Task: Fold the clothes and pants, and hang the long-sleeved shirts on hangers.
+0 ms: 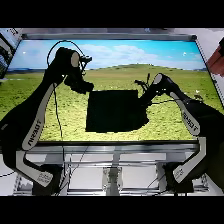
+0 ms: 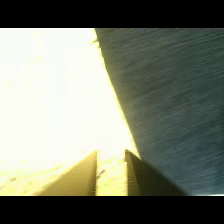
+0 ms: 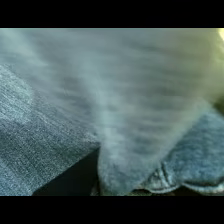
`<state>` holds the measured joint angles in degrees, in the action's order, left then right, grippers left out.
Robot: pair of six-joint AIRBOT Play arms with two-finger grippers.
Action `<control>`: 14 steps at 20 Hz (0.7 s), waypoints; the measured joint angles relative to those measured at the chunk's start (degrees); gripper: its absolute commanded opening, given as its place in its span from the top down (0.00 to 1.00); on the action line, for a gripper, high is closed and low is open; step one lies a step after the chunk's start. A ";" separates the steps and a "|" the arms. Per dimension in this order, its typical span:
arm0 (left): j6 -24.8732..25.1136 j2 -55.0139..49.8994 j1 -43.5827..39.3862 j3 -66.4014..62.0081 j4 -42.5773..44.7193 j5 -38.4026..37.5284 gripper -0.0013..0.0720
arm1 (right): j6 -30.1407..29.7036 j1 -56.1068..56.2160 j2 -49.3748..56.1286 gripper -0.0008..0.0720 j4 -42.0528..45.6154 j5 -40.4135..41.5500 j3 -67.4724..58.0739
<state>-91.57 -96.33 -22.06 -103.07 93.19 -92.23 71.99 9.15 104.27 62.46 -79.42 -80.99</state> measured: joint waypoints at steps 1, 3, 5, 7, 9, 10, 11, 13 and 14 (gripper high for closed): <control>0.00 0.55 0.15 0.57 1.09 -0.42 0.93 | 0.02 -0.02 -0.26 0.95 0.90 -0.04 0.04; -0.07 2.19 0.70 2.58 3.78 -1.01 0.93 | 0.37 -1.46 -1.81 0.95 3.96 -0.87 0.09; -0.15 4.85 1.66 6.19 5.97 -1.07 0.93 | 1.57 -4.70 -4.17 0.95 9.11 -0.92 0.11; -0.50 8.76 3.50 11.98 7.56 -0.07 0.93 | 3.67 -9.75 -7.13 0.95 14.23 -0.92 0.11; -1.11 13.25 5.77 19.08 8.26 2.32 0.93 | 5.68 -16.37 -10.10 0.95 19.06 -1.07 0.11; -1.40 15.82 7.13 23.32 8.66 3.87 0.93 | 6.43 -19.80 -11.32 0.95 21.07 -1.07 0.11; -1.55 18.21 8.39 27.26 8.83 5.29 0.93 | 7.10 -23.39 -12.37 0.95 22.47 -1.09 0.11; -1.97 22.73 10.78 35.30 9.01 8.48 0.93 | 8.33 -30.47 -13.81 0.95 24.17 -1.79 0.11; -2.08 24.41 11.63 38.42 9.11 9.62 0.93 | 8.76 -33.88 -14.29 0.95 24.63 -2.40 0.11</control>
<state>-93.65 -71.92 -10.44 -64.64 102.30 -82.61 80.75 -24.73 89.97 87.09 -81.82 -80.88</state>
